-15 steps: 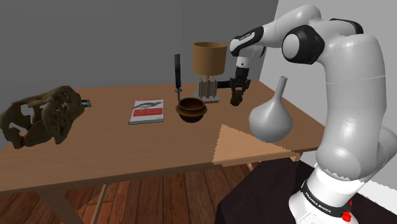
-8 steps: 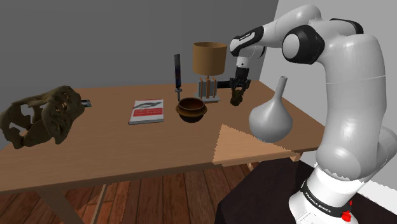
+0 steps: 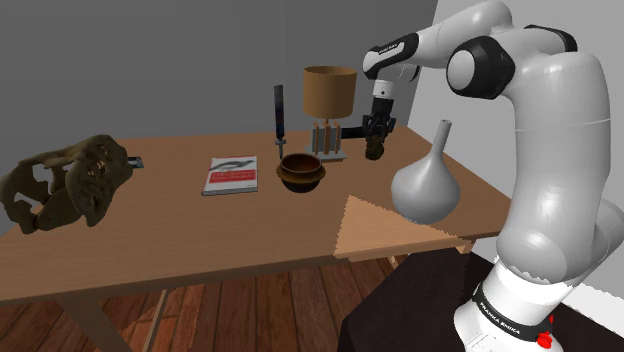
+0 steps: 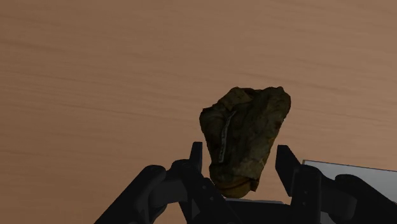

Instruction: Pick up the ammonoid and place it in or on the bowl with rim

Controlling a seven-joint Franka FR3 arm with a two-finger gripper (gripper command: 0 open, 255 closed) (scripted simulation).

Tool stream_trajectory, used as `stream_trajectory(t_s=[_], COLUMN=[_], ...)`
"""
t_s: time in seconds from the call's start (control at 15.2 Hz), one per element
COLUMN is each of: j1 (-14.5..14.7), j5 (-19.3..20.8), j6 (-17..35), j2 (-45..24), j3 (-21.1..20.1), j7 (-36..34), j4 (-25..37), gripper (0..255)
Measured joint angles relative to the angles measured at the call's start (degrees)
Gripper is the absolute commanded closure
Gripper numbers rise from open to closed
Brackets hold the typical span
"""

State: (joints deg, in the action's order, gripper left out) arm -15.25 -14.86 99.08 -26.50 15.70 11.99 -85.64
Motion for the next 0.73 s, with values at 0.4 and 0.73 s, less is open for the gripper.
stream_trajectory(t_s=[0.4, 0.73], j1=[-0.09, -0.27], j5=[0.33, 0.49], j6=[-4.24, -7.71], j2=[0.75, 1.06], j3=[0.09, 0.15], j7=[-0.91, -1.55], j4=[3.62, 6.86], gripper=[255, 255])
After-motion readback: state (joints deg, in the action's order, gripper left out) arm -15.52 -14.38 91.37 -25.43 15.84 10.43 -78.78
